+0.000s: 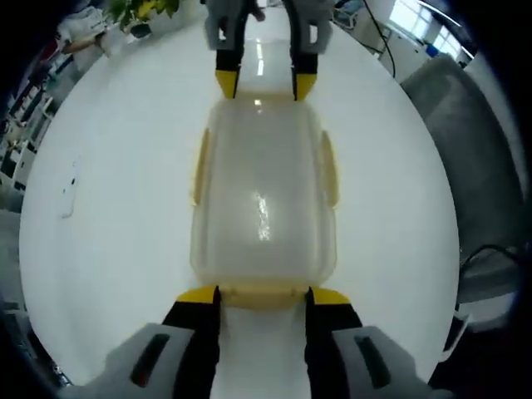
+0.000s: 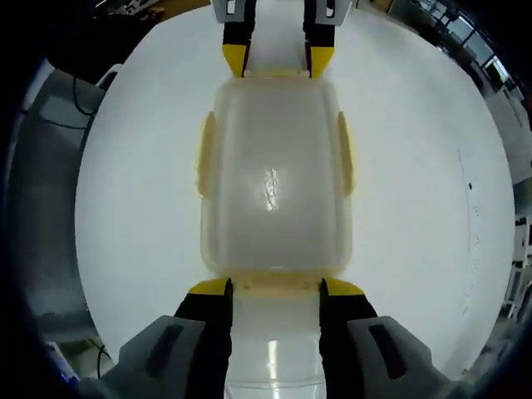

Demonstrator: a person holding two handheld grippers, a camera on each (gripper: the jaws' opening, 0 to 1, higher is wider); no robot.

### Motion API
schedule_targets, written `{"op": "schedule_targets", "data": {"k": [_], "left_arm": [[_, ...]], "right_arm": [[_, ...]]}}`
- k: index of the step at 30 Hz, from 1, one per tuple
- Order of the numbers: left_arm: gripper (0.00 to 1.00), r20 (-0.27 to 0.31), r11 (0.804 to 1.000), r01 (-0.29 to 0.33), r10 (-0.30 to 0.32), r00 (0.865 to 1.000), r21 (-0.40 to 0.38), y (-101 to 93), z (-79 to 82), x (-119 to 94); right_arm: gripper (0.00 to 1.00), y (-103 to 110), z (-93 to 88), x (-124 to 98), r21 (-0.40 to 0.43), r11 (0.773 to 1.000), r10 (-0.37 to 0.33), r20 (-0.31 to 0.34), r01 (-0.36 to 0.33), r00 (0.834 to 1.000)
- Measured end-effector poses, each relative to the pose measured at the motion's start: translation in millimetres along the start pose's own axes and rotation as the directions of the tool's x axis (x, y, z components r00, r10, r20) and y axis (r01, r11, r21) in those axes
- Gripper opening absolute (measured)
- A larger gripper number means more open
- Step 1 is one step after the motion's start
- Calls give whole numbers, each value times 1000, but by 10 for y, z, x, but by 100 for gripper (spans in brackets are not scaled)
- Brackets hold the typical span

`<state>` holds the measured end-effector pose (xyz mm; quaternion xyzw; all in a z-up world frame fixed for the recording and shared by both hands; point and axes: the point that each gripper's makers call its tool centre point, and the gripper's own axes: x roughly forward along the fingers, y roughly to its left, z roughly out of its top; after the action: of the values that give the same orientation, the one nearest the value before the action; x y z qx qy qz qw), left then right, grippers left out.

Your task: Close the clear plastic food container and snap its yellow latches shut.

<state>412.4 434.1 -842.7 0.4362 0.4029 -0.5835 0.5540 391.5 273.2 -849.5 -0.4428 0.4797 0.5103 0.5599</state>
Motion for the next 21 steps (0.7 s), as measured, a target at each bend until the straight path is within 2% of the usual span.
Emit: {"op": "schedule_targets", "data": {"k": [4, 7, 10, 12, 15, 18, 19, 21], "left_arm": [[34, 14, 1000, -7, 7, 1000, -9, -17, 17, 6], [34, -27, 1000, -11, 11, 1000, -9, -23, 29, 19], [34, -58, 1000, -12, 12, 998, 2, -33, 36, 27], [34, -54, 1000, -11, 11, 998, -7, -38, 21, 22], [34, 1, 999, 4, -4, 1000, -47, -54, 47, 18], [34, -28, 999, 4, -5, 1000, -42, -81, 12, 9], [34, -39, 999, 14, -16, 999, -49, -106, 4, -6], [34, -26, 996, 23, -25, 999, -85, -115, 23, -69]], "right_arm": [[37, 2, -9, -1, 0, 1000, 0, 17, 0, 1000], [37, 5, -6, 1, -8, 1000, 2, 5, -2, 1000], [37, 17, -18, -7, -24, 1000, -4, 23, 5, 1000], [37, 3, -17, -10, -28, 1000, -6, 37, 7, 999], [37, -19, -24, -30, -58, 998, -22, 31, 24, 999], [37, 16, 36, -123, -46, 999, 16, 77, -13, 997], [37, 14, 50, -152, -57, 998, 17, 83, -12, 996], [37, 16, 55, -196, -78, 997, 7, 73, -2, 997]]}}
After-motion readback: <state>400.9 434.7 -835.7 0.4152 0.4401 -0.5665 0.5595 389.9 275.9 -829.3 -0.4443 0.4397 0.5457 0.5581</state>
